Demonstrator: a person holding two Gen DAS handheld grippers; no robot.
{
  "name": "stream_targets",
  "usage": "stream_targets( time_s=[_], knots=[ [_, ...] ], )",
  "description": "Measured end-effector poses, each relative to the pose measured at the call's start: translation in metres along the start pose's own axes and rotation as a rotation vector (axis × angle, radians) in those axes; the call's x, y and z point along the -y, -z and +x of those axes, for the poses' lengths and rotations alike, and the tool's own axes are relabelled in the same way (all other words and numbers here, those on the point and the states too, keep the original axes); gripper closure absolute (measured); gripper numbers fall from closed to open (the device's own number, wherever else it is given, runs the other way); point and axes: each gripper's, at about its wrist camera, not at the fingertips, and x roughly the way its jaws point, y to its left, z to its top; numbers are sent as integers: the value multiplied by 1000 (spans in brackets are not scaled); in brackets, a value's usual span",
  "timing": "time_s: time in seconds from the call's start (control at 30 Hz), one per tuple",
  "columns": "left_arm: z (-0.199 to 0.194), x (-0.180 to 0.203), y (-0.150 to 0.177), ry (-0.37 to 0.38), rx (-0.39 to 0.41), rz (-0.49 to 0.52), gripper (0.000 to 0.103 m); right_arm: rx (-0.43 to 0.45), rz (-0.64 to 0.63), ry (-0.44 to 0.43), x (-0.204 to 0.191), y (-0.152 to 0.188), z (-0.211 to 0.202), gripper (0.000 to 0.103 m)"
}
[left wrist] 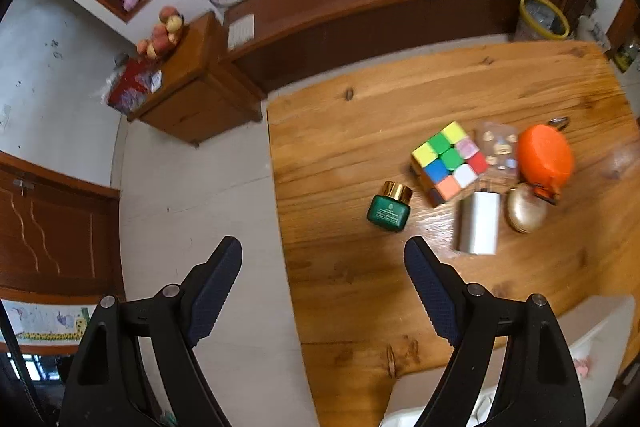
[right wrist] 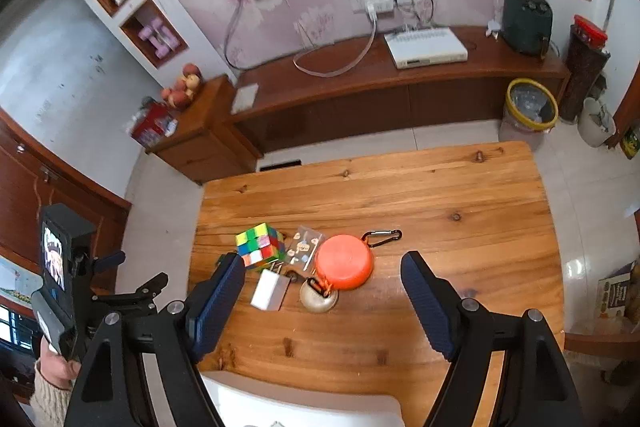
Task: Organize rigid objects
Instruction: 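Grasp the green jar with left gripper while right grasps the orange round case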
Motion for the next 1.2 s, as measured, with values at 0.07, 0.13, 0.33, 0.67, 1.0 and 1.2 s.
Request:
stream_targets(
  time_s=[0.07, 0.13, 0.33, 0.67, 1.0, 1.2],
  knots=[
    [19, 3, -4, 2, -35, -1, 18, -48, 26, 23, 4, -2, 28, 22],
    [40, 9, -7, -3, -62, -1, 18, -100, 60, 35, 9, 0, 60, 22],
    [81, 15, -12, 23, -124, -17, 18, -222, 161, -13, 25, 15, 133, 22],
    [101, 23, -23, 110, -146, -48, 17, -268, 164, -22, 27, 25, 174, 22],
    [111, 29, -26, 121, -137, -58, 17, -298, 117, 67, 20, 27, 199, 22],
    [124, 21, -30, 147, -156, -97, 30, -298, 134, 64, 24, 27, 209, 21]
  ],
)
